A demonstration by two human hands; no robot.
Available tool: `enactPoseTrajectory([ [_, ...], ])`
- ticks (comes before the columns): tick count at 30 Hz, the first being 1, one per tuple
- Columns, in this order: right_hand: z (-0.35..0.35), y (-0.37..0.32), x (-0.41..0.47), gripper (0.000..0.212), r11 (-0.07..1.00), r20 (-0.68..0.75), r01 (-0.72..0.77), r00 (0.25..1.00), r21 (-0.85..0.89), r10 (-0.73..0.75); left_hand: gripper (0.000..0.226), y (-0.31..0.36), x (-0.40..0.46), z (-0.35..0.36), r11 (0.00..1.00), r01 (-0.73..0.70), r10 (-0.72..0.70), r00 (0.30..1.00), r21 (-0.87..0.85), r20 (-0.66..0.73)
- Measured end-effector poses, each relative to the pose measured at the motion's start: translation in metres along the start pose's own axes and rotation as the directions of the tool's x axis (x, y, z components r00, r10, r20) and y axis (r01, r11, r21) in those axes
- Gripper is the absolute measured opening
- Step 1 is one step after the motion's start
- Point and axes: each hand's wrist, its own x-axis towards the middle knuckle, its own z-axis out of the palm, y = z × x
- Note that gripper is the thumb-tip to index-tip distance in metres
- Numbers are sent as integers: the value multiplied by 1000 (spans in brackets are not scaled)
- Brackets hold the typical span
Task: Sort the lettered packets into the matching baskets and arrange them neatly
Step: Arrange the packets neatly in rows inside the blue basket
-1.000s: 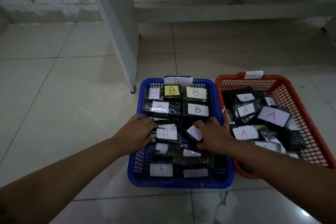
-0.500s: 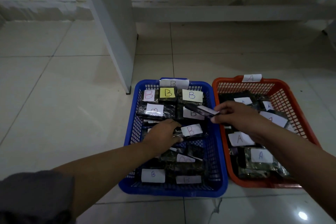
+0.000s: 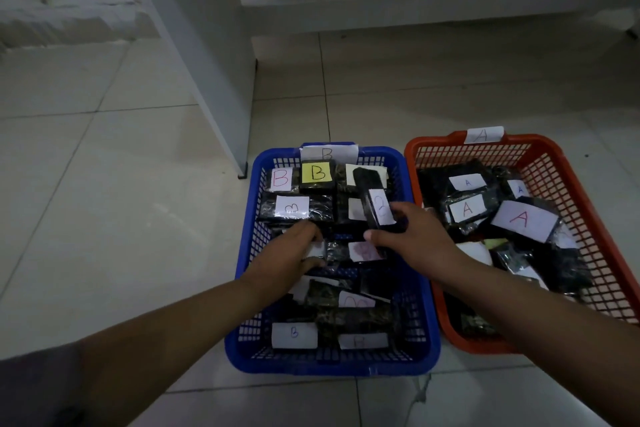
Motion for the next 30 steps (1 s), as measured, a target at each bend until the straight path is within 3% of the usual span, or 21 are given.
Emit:
enactPoseTrajectory([
  [3, 10, 1, -1, 44, 998, 89, -58, 994, -16, 59, 33, -11, -6, -3, 974, -41, 20, 996, 224, 92],
  [8, 32, 4, -5, 38, 992, 202, -129, 972, 17, 123, 38, -16, 5, -4, 902, -177, 79, 965, 394, 251],
  [12, 37, 6, -7, 40, 994, 281, -68, 956, -84, 89, 65, -21, 1, -18, 728, -370, 172, 914, 578, 368],
  [17, 45, 8, -12, 36, 981, 228, -44, 970, -188, 87, 57, -19, 1, -19, 600, -439, 235, 896, 668, 377],
  [19, 49, 6, -13, 35, 983, 215, -40, 973, -180, 79, 45, -16, -1, -21, 617, -422, 183, 898, 664, 400],
  [21, 50, 3, -11, 34, 986, 212, -62, 973, -154, 94, 32, -9, 2, -21, 719, -341, 110, 916, 606, 385],
  [25, 34, -3, -4, 35, 979, 148, -192, 968, -67, 200, 45, -8, 12, -12, 885, -242, 107, 937, 398, 332],
  [30, 24, 0, -8, 35, 968, 130, -244, 960, -56, 249, 62, -20, 11, -3, 889, -301, 186, 926, 346, 328],
])
